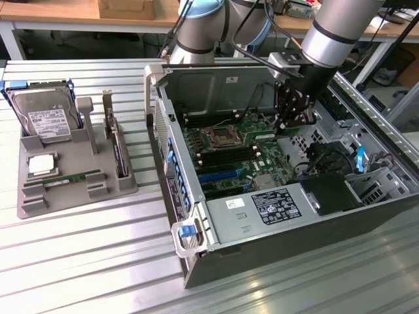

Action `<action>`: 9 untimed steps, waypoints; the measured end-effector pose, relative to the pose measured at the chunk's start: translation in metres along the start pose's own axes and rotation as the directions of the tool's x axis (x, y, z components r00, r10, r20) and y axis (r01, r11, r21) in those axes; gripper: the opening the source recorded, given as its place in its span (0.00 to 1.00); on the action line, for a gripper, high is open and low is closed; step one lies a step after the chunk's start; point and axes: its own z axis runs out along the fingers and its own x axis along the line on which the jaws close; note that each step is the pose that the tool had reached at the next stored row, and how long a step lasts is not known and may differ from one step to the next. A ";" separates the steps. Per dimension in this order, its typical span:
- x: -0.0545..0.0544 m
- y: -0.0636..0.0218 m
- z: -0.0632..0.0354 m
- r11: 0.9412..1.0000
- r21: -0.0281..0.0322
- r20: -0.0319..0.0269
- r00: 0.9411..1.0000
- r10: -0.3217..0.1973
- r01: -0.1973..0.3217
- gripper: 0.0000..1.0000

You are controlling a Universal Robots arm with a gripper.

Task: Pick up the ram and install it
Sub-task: 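Insert the ram into the slot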

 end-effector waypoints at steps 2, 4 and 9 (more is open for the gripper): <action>0.000 0.0000 0.0004 1.000 0.000 0.000 1.000 0.000 0.000 0.12; 0.000 -0.0001 0.0010 1.000 0.000 0.000 1.000 0.000 0.000 0.12; 0.000 -0.0001 0.0026 1.000 0.000 0.000 1.000 0.000 0.000 0.12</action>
